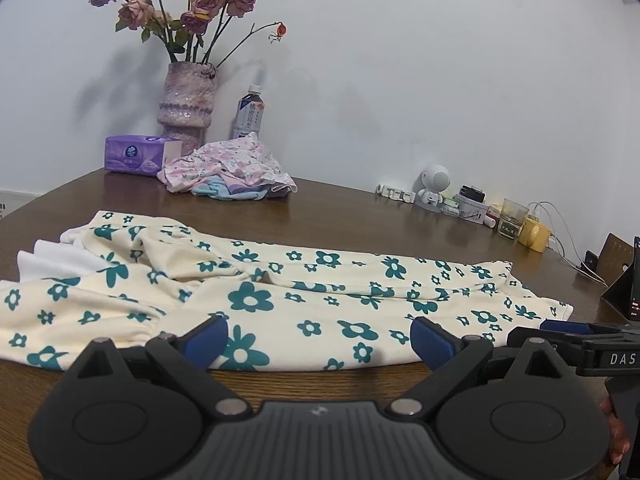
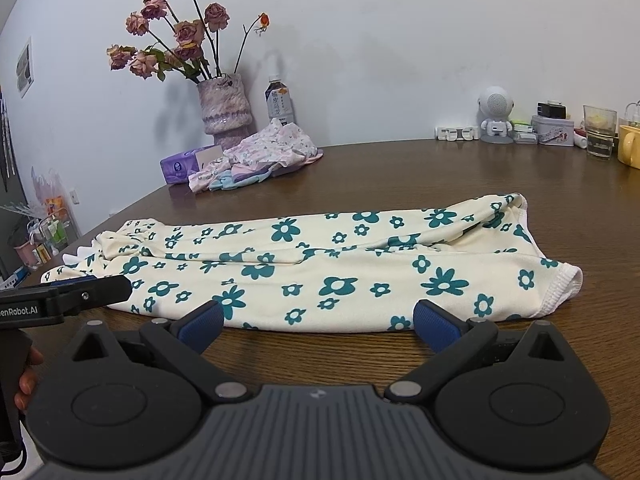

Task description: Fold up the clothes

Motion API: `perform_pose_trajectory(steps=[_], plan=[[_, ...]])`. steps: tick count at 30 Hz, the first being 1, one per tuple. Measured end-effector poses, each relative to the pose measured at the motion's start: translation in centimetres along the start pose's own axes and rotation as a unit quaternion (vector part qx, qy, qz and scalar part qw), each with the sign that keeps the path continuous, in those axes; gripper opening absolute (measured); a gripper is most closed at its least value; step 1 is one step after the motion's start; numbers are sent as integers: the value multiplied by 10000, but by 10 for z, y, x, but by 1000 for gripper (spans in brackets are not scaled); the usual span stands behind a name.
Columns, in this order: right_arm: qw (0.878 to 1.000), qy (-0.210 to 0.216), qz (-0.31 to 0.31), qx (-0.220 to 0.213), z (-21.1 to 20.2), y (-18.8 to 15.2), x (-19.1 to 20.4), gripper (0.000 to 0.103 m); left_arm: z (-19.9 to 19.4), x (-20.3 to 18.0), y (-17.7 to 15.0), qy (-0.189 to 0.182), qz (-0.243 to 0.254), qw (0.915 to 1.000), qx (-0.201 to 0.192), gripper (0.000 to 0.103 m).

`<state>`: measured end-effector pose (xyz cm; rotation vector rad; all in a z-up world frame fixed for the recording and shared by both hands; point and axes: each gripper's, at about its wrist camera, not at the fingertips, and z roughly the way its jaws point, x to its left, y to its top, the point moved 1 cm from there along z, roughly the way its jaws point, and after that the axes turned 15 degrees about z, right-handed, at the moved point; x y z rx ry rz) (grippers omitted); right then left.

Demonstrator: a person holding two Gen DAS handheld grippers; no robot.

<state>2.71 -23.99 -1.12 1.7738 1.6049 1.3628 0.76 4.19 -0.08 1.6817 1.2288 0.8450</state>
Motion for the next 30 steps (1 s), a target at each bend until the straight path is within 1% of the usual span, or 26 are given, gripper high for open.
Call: perform_pose_trajectory(steps=[7, 30], plan=[[10000, -17, -44, -38, -1, -1, 1, 103, -2, -2, 0, 42, 61, 10000, -60, 98], [10000, -9, -76, -42, -1, -1, 2, 103, -2, -3, 0, 62, 55, 10000, -46, 98]])
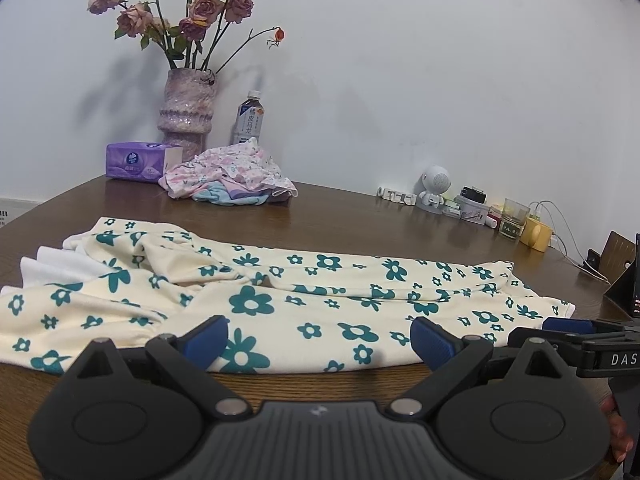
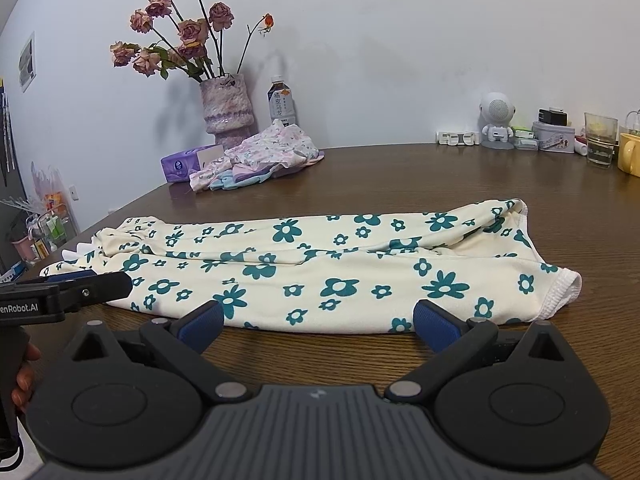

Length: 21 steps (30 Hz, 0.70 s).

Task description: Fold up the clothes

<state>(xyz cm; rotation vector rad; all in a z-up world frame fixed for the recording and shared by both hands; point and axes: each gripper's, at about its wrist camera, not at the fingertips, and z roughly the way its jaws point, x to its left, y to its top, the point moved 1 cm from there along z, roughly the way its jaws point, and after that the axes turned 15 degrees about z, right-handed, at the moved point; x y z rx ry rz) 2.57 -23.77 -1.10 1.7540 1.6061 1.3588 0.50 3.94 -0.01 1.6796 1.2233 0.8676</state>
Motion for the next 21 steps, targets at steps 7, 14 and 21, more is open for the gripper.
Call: perform_pose_trajectory(steps=[7, 14, 21], plan=[[10000, 0, 8, -5, 0, 0, -1, 103, 0, 0, 0, -5, 5, 10000, -4, 98], [10000, 6, 16, -3, 0, 0, -1, 103, 0, 0, 0, -6, -1, 10000, -1, 98], [10000, 18, 28, 1, 0, 0, -1, 103, 0, 0, 0, -8, -1, 10000, -2, 98]])
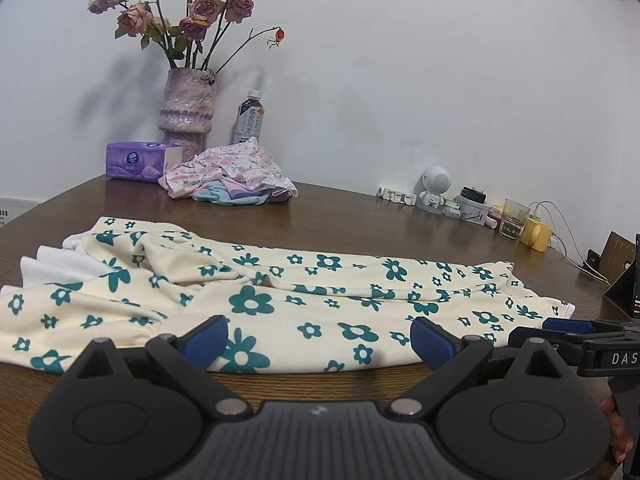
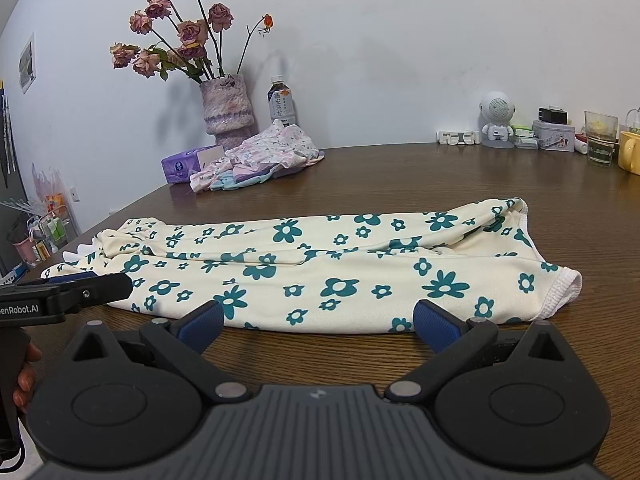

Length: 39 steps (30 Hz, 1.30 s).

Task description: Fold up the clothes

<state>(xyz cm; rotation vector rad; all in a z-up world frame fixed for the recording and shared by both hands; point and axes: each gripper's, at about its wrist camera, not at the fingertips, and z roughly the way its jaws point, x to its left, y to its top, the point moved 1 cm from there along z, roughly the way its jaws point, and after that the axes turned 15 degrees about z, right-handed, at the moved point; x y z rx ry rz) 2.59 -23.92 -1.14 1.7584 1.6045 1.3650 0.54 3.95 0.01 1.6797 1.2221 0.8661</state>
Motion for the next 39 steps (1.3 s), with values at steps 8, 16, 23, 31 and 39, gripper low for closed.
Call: perform_pose_trajectory(steps=[8, 16, 23, 31, 39], plan=[[10000, 0, 8, -2, 0, 0, 0, 103, 0, 0, 0, -6, -1, 10000, -3, 98], [10000, -1, 9, 1, 0, 0, 0, 103, 0, 0, 0, -9, -10, 10000, -9, 98], [10000, -8, 5, 1, 0, 0, 0, 103, 0, 0, 0, -20, -10, 10000, -28, 98], [10000, 4, 13, 11, 0, 1, 0, 103, -7, 3, 1, -13, -47, 10000, -43, 98], [9987, 329, 68, 373, 10, 17, 14, 103, -56, 59, -2, 583, -745, 9953, 215, 98]])
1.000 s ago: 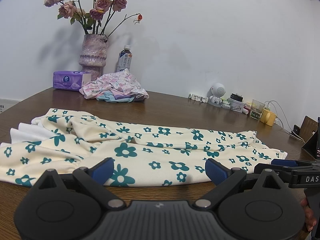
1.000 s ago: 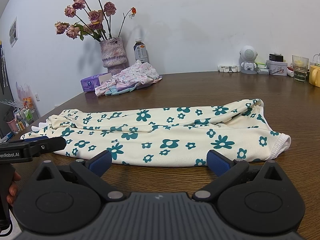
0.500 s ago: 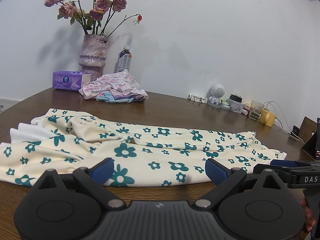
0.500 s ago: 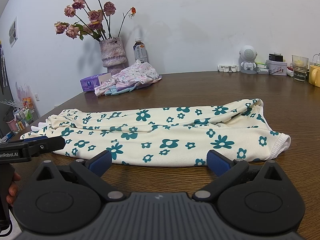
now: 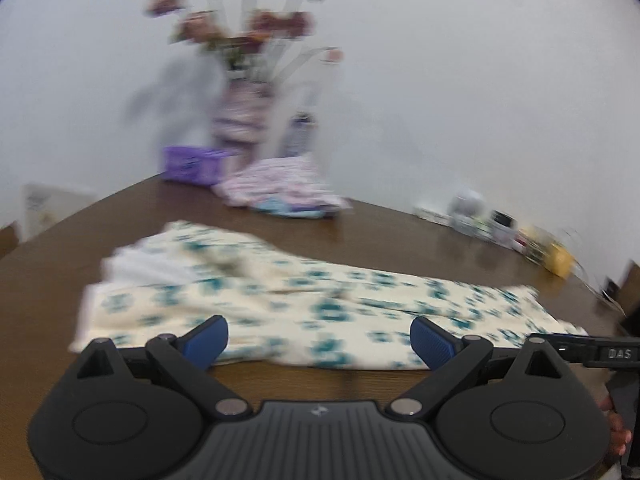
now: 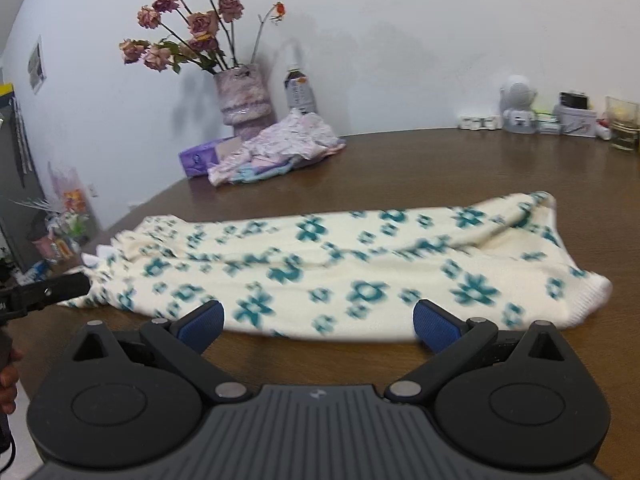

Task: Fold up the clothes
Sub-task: 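Move the left tool toward the dress end and lower it over the fabric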

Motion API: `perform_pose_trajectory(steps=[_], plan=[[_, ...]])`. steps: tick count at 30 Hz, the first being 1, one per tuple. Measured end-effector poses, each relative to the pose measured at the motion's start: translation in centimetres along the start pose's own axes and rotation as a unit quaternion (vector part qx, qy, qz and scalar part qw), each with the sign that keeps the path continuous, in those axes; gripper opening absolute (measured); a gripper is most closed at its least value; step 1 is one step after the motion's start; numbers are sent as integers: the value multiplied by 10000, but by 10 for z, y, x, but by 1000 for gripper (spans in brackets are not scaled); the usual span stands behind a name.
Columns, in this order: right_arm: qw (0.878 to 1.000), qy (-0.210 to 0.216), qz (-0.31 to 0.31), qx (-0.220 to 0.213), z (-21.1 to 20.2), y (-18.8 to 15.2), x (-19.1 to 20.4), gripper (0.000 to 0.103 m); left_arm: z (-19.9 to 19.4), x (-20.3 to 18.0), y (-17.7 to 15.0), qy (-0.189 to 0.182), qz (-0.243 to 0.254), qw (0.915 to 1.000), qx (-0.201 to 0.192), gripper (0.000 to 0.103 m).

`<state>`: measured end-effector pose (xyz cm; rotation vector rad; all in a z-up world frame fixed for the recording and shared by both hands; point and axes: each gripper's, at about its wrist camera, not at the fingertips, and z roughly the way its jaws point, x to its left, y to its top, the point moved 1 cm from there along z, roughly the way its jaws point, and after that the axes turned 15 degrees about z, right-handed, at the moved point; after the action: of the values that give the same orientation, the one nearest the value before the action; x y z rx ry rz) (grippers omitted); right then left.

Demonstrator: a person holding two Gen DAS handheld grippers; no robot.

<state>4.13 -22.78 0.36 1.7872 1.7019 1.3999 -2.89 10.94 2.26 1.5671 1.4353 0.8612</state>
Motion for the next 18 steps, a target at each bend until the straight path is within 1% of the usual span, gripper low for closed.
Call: perform_pose_trajectory(steps=[2, 5, 6, 9, 10, 13, 15, 16, 18], plan=[[9999, 112, -95, 12, 5, 6, 13, 102, -6, 22, -1, 66, -393, 9990, 194, 98], [9987, 231, -449, 37, 20, 10, 40, 102, -11, 50, -4, -45, -989, 9942, 430, 98], [9981, 264, -560, 54, 25, 11, 49, 102, -10, 57, -6, -160, -1194, 9915, 494, 98], [9965, 138, -816, 86, 44, 12, 70, 101, 0, 72, -10, -530, -1701, 9822, 598, 98], [9963, 49, -859, 63, 51, 13, 74, 101, 4, 74, -10, -564, -1772, 9808, 588, 98], [9953, -332, -905, -34, 65, 16, 74, 101, 20, 78, -3, -491, -1896, 9792, 538, 98], [9952, -562, -803, 55, 74, 17, 65, 100, 35, 83, 4, -399, -1976, 9782, 493, 98], [9948, -676, -750, 102, 79, 17, 61, 97, 42, 86, 8, -342, -2019, 9776, 479, 98], [9946, -779, -608, 317, 87, 16, 51, 94, 59, 95, 17, -225, -2100, 9763, 463, 98]])
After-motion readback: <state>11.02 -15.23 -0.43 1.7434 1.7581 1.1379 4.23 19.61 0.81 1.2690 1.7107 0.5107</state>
